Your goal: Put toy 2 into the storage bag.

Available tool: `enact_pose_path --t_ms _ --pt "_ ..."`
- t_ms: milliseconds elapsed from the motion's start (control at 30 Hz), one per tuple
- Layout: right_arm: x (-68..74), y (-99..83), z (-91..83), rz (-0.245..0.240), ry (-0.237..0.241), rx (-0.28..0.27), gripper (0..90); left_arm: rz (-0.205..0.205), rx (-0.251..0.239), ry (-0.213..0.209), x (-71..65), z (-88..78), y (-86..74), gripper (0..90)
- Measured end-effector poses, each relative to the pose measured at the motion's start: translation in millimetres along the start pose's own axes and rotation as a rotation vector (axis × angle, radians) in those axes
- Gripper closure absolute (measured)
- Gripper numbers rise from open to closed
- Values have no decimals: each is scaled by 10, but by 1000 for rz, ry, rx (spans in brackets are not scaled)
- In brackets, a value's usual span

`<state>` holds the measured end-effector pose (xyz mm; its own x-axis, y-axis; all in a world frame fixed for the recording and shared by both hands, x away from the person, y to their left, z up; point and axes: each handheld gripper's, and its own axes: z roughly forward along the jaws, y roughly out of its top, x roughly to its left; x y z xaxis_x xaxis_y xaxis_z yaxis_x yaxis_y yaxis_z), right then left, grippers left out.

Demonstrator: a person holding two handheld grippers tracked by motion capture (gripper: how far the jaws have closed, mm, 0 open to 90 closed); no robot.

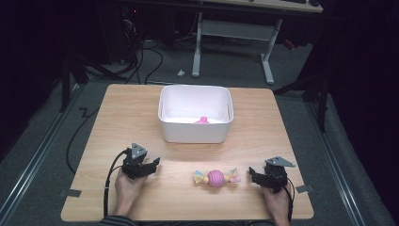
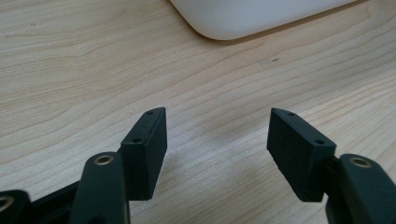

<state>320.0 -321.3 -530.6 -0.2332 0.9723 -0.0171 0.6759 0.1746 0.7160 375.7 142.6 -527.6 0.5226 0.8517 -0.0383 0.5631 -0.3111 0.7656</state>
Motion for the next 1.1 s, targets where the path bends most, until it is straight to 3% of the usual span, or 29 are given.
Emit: enact_pose_path --t_ms 167,467,733,933,1100 --pt "1 10 8 -22 26 2 228 18 29 24 -4 46 -33 378" --pt "-2 5 -10 -41 62 5 250 12 30 29 -6 56 -57 332" --pt "15 70 -229 -35 120 -59 253 4 35 37 -2 58 -57 291" --pt "190 199 -425 -96 202 -117 254 5 35 36 -1 58 -57 289" --pt "425 291 -495 -166 271 -111 256 4 34 36 -2 58 -57 289"
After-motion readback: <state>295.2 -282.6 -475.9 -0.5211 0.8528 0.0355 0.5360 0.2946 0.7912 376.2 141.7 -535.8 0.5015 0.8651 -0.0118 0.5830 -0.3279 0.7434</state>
